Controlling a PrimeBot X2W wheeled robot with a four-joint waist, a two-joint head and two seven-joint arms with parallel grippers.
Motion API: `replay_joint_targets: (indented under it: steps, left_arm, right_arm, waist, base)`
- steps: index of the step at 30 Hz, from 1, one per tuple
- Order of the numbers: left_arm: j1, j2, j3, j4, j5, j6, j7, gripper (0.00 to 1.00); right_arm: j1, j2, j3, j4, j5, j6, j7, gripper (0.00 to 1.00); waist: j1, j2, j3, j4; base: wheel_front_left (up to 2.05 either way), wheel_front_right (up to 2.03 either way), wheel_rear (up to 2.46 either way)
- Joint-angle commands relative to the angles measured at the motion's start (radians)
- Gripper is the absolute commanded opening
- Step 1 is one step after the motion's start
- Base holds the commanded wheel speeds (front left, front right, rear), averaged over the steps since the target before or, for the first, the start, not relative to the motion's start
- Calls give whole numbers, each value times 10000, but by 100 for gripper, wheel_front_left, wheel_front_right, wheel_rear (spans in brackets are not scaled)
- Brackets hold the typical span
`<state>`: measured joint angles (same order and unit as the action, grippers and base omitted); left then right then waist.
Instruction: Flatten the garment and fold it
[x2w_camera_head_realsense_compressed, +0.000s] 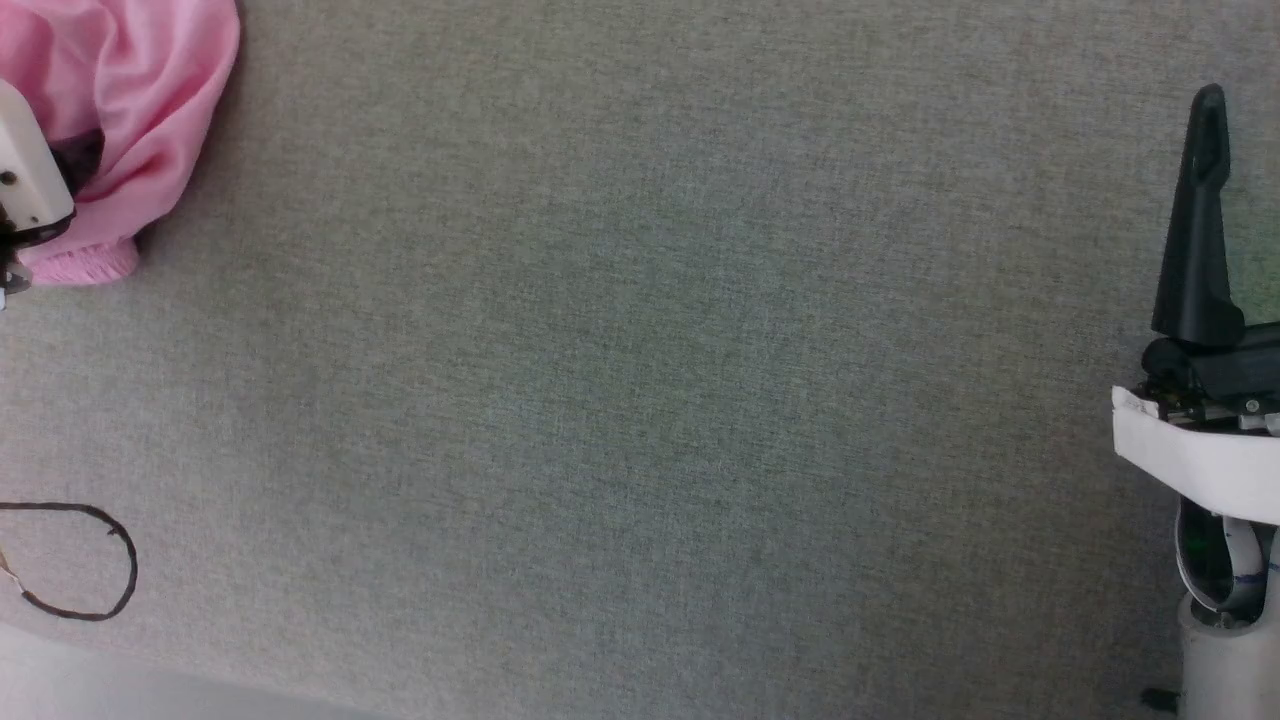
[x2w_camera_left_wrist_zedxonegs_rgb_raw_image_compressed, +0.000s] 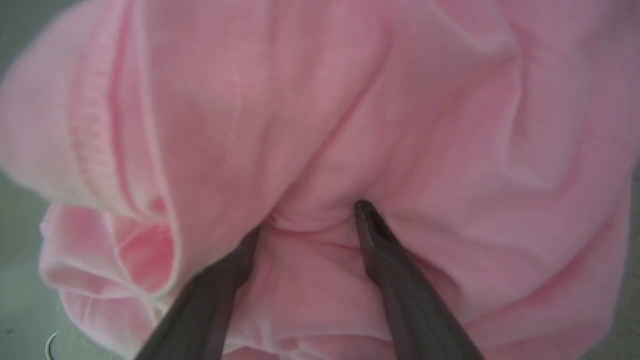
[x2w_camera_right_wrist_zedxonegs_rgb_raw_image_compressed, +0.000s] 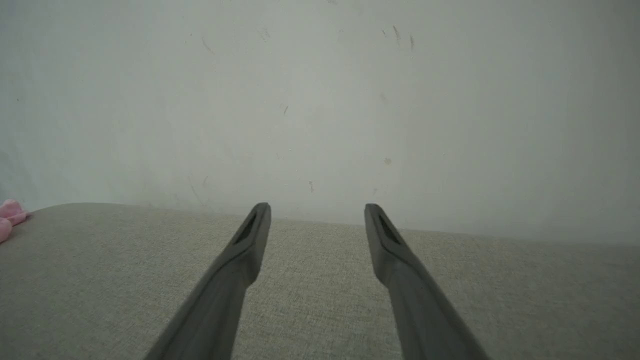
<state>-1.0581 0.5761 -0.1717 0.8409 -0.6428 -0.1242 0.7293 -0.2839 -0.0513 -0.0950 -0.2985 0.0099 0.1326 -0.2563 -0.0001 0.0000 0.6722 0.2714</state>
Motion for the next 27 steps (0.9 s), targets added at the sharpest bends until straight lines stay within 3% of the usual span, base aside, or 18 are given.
replay_joint_targets:
  steps: [1, 2, 10, 19, 27]
  left_arm:
    - [293, -297, -283, 278, -131, -64, 144, 95]
    - [315, -270, -426, 249, -176, -64, 145, 0]
    - [-52, 623, -1432, -526, -239, -64, -684, 0]
    - [-881, 1271, -3007, -2021, -280, -65, -1556, 0]
    - [-1992, 1482, -4668, -3849, -656, -65, -1759, 0]
  right_arm:
    - [-103, 11, -10, 12, 63, -19, -55, 100]
    - [-95, 11, -13, 29, 76, -19, -55, 100]
    - [145, 11, -57, 288, 339, -19, -55, 100]
    - [845, 11, -177, 786, 904, -19, -55, 100]
    - [1527, 11, -419, 1078, 1412, -19, -55, 100]
  waist:
    - [1, 0, -74, -32]
    - [1, 0, -138, -34]
    - [1, 0, -1054, 33]
    - [1, 0, -2822, 82]
    - [1, 0, -4136, -222]
  base:
    - [0, 0, 0]
    - [0, 0, 0]
    - [0, 0, 0]
    - [0, 0, 0]
    - [0, 0, 0]
